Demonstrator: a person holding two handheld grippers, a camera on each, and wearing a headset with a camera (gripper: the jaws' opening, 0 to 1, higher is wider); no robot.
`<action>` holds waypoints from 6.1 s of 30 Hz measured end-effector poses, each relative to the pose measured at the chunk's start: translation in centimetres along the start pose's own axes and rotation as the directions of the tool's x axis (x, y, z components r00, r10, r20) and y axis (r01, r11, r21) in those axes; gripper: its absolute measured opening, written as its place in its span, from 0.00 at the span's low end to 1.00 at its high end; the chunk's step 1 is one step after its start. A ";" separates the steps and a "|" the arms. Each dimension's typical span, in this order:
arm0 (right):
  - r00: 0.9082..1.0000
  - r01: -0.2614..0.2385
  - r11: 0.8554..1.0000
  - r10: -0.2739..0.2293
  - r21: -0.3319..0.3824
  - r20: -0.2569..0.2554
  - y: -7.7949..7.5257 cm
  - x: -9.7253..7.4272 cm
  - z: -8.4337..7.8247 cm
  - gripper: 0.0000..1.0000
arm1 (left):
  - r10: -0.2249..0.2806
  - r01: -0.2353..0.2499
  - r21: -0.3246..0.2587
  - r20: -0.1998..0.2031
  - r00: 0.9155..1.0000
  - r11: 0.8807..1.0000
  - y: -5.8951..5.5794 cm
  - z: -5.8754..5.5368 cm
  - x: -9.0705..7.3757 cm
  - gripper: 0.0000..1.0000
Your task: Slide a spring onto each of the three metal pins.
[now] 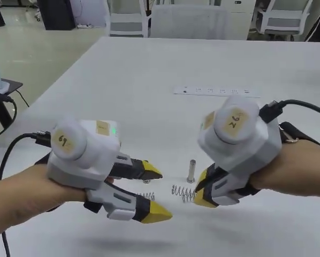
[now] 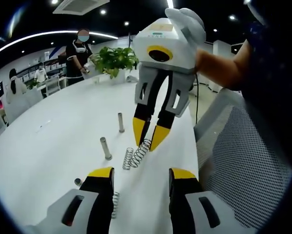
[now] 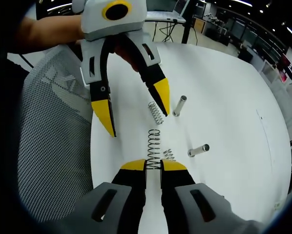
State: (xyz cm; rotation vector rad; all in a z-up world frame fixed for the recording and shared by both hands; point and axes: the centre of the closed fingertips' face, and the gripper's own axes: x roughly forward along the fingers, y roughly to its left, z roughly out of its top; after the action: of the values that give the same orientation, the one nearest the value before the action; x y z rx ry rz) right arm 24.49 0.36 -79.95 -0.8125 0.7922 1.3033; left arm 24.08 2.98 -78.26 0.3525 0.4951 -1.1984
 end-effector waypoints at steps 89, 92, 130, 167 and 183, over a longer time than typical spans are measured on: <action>0.987 -0.090 0.996 0.087 0.014 0.135 1.8 -1.6 1.5 0.12 | -0.077 0.070 0.114 0.065 0.995 0.991 -1.5 0.8 0.9 0.02; 0.985 -0.096 0.995 0.093 0.016 0.146 1.9 -1.5 1.7 0.12 | -0.081 0.072 0.111 0.078 0.994 0.991 -1.6 1.2 0.9 0.02; 0.980 -0.090 0.996 0.087 0.011 0.177 1.8 -2.3 3.8 0.09 | -0.074 0.067 0.055 0.128 0.989 0.996 -1.3 1.9 0.7 0.02; 0.994 -0.052 0.999 0.053 -0.013 0.091 0.2 -3.3 3.1 0.08 | -0.035 0.032 0.026 0.123 0.992 0.999 -0.4 1.5 0.6 0.16; 0.998 -0.012 1.000 0.011 0.016 0.056 -1.7 -4.7 1.3 0.08 | -0.004 0.005 -0.009 0.107 0.994 1.000 0.1 1.0 -1.3 0.29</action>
State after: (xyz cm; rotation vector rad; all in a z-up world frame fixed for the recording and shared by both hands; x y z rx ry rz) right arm 25.74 -1.03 -75.12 -0.7561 0.7630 1.3222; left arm 23.99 3.53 -76.74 0.2775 0.4086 -1.2124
